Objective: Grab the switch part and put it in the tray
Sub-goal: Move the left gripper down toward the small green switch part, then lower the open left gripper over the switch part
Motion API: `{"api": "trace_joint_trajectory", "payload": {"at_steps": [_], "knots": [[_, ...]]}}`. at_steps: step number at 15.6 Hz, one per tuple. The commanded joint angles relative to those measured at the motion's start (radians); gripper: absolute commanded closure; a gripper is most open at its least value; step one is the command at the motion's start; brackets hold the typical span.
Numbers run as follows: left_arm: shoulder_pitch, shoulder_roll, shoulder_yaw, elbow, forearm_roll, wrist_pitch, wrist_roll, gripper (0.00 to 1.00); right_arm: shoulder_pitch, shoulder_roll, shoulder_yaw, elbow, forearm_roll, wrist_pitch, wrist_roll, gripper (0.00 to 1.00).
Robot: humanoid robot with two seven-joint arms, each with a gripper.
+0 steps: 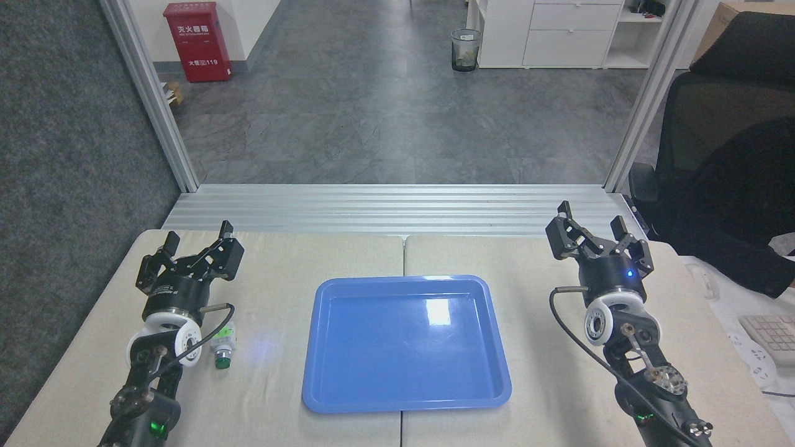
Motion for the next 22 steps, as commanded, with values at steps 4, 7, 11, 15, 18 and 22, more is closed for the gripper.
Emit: {"api": "trace_joint_trajectory", "payload": {"at_steps": [4,7,11,15,18,22], "knots": [[-0.016,0.009,-0.005,0.004,0.010,-0.009,-0.010,0.00,0.000,0.000,0.000,0.000,0.000,-0.001,0.000,0.00],[-0.049,0.007,-0.003,0.013,0.016,-0.010,-0.011,0.00,0.000,0.000,0.000,0.000,0.000,-0.001,0.000,0.00],[-0.075,0.010,-0.003,0.015,0.021,0.005,-0.011,0.00,0.000,0.000,0.000,0.000,0.000,-0.001,0.000,0.00],[-0.083,0.016,0.001,0.025,0.022,0.005,-0.018,0.00,0.000,0.000,-0.001,0.000,0.000,-0.001,0.000,0.00],[-0.099,0.019,0.000,0.027,0.021,0.005,-0.021,0.00,0.000,0.000,0.000,0.000,0.000,-0.001,0.000,0.00],[-0.094,0.032,0.003,0.027,0.016,0.007,-0.050,0.00,0.000,0.000,0.000,0.000,0.000,-0.001,0.000,0.00]]}}
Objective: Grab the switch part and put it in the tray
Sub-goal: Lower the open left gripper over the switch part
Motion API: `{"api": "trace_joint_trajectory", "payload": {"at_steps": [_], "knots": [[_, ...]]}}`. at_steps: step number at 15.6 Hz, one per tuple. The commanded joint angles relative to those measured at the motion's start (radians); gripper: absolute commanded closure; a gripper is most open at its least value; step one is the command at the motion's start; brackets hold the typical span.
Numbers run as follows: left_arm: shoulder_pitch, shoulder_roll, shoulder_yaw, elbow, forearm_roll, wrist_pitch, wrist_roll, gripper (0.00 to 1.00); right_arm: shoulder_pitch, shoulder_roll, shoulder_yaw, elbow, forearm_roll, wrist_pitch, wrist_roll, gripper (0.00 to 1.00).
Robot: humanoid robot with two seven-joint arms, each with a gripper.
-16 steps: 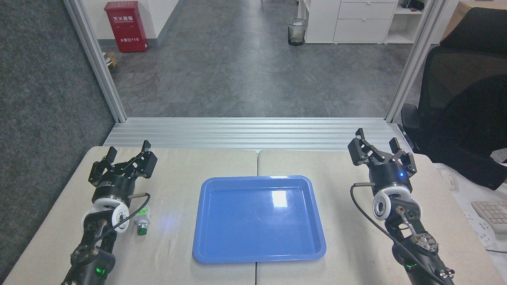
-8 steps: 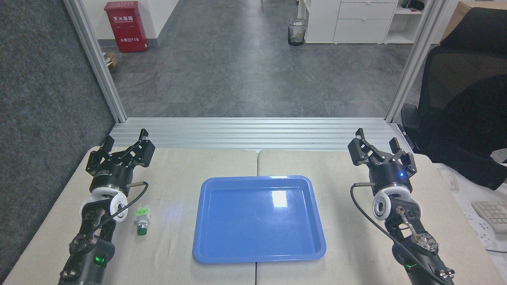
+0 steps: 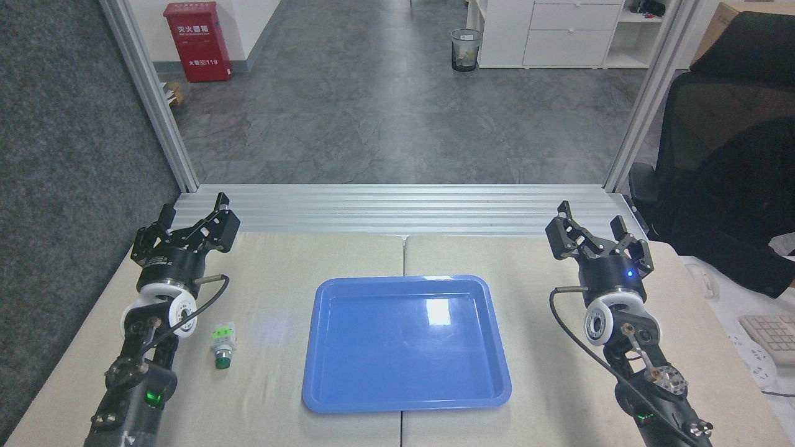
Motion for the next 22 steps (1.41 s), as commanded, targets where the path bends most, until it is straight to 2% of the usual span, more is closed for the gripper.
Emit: {"api": "trace_joint_trajectory", "payload": {"at_steps": [1,5,8,11,14,16,19,22], "knots": [[0.000,0.016,0.010,0.007,-0.003,0.000,-0.011,0.00,0.000,0.000,0.000,0.000,0.000,-0.001,0.000,0.00],[0.024,0.016,0.014,0.003,-0.004,-0.001,-0.003,0.00,0.000,0.000,0.000,0.000,0.000,0.001,0.000,0.00],[0.169,0.007,-0.004,-0.046,-0.029,-0.009,0.007,0.00,0.000,0.000,0.000,0.000,0.000,-0.001,0.000,0.00],[0.274,-0.079,-0.029,-0.016,-0.238,0.037,0.064,0.00,0.000,0.000,-0.001,0.000,0.000,-0.001,0.000,0.00],[0.346,-0.096,-0.029,-0.007,-0.274,0.046,0.133,0.00,0.000,0.000,-0.001,0.000,0.000,0.001,0.000,0.00],[0.352,-0.094,-0.024,0.019,-0.274,0.078,0.179,0.00,0.000,0.000,0.000,0.000,0.000,0.001,0.000,0.00],[0.372,-0.108,-0.033,0.016,-0.271,0.209,0.193,0.00,0.000,0.000,0.000,0.000,0.000,-0.001,0.000,0.00],[0.374,-0.120,-0.033,0.012,-0.270,0.226,0.191,0.00,0.000,0.000,0.000,0.000,0.000,-0.001,0.000,0.00]]}}
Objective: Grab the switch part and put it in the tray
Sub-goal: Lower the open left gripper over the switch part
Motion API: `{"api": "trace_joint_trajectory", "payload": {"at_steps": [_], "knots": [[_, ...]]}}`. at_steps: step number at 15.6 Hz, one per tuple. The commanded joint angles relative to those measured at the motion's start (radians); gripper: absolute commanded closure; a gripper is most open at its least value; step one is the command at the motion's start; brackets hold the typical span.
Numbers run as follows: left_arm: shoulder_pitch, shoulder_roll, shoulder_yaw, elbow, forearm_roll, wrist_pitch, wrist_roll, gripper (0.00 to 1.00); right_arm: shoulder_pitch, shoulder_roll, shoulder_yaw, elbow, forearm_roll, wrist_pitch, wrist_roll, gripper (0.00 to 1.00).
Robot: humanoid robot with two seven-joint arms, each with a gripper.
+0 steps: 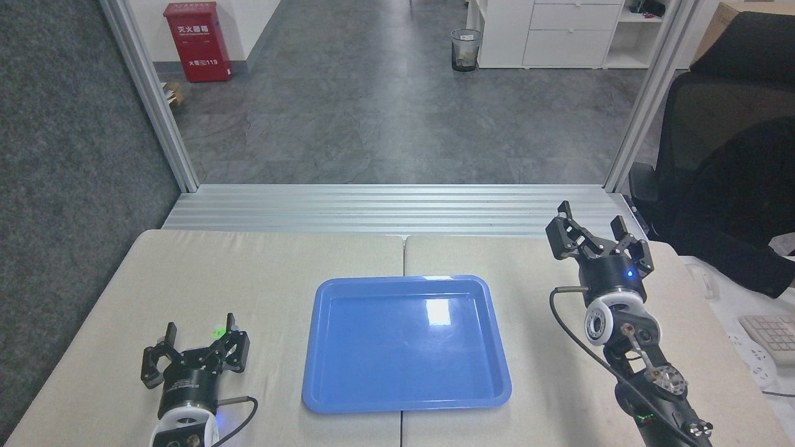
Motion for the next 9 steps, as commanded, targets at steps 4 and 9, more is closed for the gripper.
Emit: {"api": "trace_joint_trajectory", "payload": {"at_steps": [4,9], "knots": [[0.075,-0.097,-0.007,-0.059,-0.013,0.030,-0.010,0.00,0.000,-0.001,0.000,0.000,0.000,-0.001,0.000,0.00],[0.019,-0.141,-0.024,0.047,-0.016,0.033,0.002,0.00,0.000,0.000,0.000,0.000,0.000,-0.001,0.000,0.00]]}}
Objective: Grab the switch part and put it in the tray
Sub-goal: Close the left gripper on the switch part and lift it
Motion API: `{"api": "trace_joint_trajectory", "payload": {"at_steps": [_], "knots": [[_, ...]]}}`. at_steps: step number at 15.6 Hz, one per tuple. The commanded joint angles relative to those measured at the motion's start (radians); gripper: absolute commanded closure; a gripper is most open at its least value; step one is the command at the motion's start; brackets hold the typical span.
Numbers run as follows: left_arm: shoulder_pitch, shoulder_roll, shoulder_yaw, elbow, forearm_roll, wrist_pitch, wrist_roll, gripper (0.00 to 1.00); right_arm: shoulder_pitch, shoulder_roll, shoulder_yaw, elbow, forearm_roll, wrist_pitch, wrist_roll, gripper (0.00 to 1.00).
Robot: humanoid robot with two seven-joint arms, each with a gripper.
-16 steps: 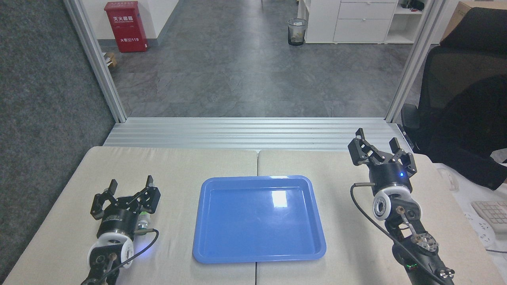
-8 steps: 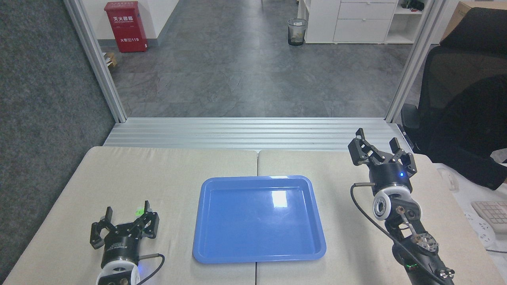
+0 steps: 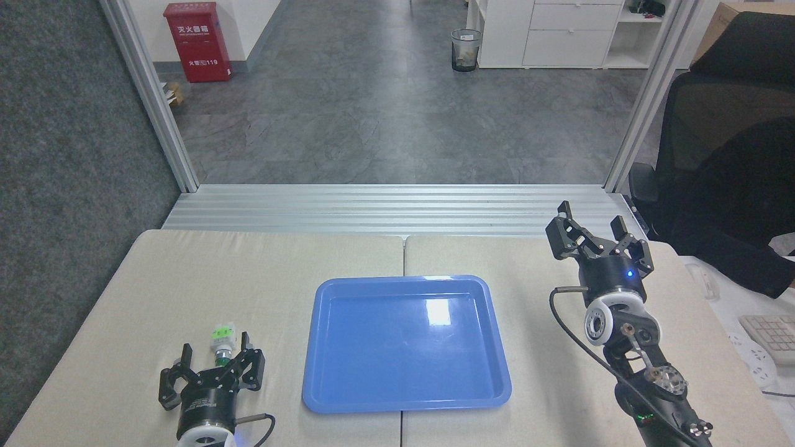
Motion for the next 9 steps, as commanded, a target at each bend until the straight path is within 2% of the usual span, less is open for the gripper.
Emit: {"api": "trace_joint_trajectory", "payload": {"at_steps": [1,6,7,9], "knots": [[-0.048,-0.072,-0.018,0.103,-0.001,0.005,0.009,0.00,0.000,0.000,-0.001,0.000,0.000,-0.001,0.000,0.00],[-0.054,-0.069,-0.018,0.172,0.002,0.005,0.009,0.11,0.000,0.000,0.000,0.000,0.000,-0.001,0.000,0.00],[-0.054,-0.064,-0.018,0.186,0.001,0.005,0.009,0.18,0.000,0.000,-0.001,0.000,0.000,0.000,0.000,0.00],[-0.054,-0.061,-0.018,0.189,-0.007,0.005,-0.001,0.40,0.000,0.000,0.000,0.000,0.000,-0.001,0.000,0.00]]}}
